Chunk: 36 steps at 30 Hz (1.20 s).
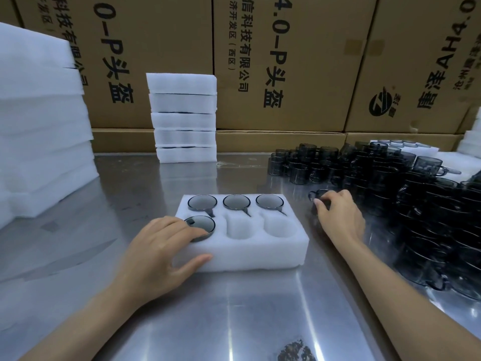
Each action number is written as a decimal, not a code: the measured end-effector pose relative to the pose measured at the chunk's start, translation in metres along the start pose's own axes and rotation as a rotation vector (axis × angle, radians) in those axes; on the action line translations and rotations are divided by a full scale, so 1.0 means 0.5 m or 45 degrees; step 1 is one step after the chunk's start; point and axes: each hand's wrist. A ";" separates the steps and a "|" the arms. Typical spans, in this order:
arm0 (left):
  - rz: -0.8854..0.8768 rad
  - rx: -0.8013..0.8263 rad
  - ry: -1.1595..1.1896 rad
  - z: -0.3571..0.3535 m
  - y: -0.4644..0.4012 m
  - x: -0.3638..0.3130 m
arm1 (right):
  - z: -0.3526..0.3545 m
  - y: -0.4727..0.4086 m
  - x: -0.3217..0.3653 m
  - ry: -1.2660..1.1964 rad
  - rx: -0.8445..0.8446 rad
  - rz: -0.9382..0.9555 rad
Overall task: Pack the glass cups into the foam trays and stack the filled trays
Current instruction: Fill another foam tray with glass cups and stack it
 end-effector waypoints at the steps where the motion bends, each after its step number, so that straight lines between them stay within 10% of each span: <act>1: -0.001 -0.005 0.002 -0.001 0.000 0.000 | 0.004 0.002 0.010 -0.056 -0.055 0.045; 9: -0.019 -0.041 0.007 -0.010 0.003 0.007 | 0.105 0.043 0.177 -0.739 -0.475 0.539; 18: -0.029 -0.013 0.011 -0.004 0.001 0.003 | 0.088 0.137 0.280 -0.376 -0.358 1.032; 36: -0.003 0.011 0.013 -0.001 0.000 -0.001 | 0.116 0.146 0.304 -0.005 0.256 0.921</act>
Point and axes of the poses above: each hand's wrist, its own y-axis away from the middle knuckle, its own z-axis out of the back of the hand, x = y × z, and after that the axes turned 9 degrees about z, right-handed
